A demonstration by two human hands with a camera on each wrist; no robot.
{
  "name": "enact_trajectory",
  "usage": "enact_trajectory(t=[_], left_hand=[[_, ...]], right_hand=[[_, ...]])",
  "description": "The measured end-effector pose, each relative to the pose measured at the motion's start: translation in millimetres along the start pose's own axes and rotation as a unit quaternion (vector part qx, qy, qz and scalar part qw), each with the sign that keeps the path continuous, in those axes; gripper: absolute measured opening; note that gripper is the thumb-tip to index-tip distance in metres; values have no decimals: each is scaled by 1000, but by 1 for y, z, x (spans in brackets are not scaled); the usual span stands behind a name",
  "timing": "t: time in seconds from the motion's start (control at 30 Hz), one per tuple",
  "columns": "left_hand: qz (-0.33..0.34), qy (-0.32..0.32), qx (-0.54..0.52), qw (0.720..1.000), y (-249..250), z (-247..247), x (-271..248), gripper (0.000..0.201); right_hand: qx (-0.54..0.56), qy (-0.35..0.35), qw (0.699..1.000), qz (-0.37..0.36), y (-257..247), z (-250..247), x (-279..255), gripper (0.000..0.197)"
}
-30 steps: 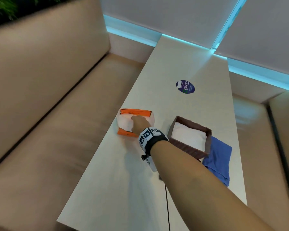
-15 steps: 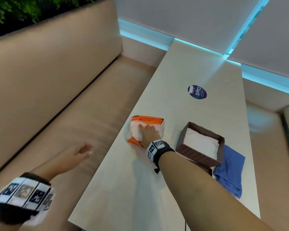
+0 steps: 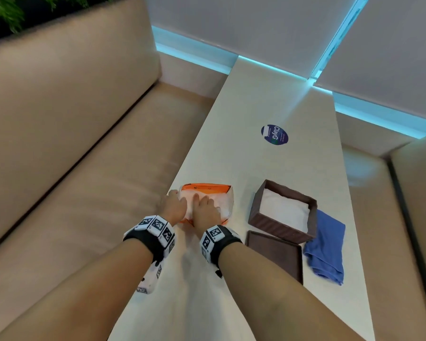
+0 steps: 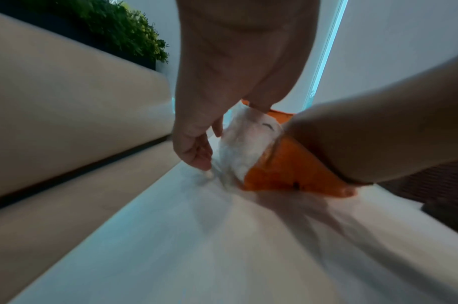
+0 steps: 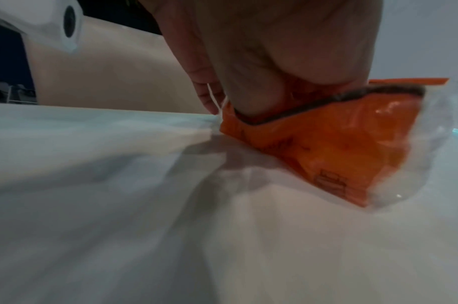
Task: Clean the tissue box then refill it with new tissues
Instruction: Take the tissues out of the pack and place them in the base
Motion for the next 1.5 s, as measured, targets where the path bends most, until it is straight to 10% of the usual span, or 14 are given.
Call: enact_trajectory(t=[0.1,0.23,0.37,0.57,0.7,0.83,1.0,1.23,1.5], left_hand=[[-6,20,31,999,-4,-5,3,41],[13,27,-6,1000,-11,-5,13,48],[7,30,11,999,-8,-3,18,52],[-7,50,53,997,12,-15,-11,49],[150,151,-27,977,57,-39,-45,54],[201,-98,-242,944,101,1,-50,62],[178,-314,-449,817,147,56,-78,36],[166,-303,-497,796,158,82,-81,21],[160,-314,-397,847,161,92,-80,35]], right_hand=[[58,10,998,-6,9,-10,1,72],[221,61,973,10,38,-37,-3,16],[322,49,945,-28,53,-54,-6,10],[611,84,785,-55,83,-86,-27,31],[735,118,664,-63,112,-103,-39,33],[822,112,544,-128,126,-111,-50,45],[879,99,444,-141,138,-104,-66,49],[843,101,518,-102,176,-94,-94,16],[756,108,645,-33,212,-78,-101,46]])
Point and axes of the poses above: each hand's wrist, its own x-axis towards the middle knuckle, its own z-axis out of the palm, y = z × x, the point moved 7 cm from there along x, towards the middle knuckle, and after that the axes turned 9 degrees about -y, right-handed, at the moved point
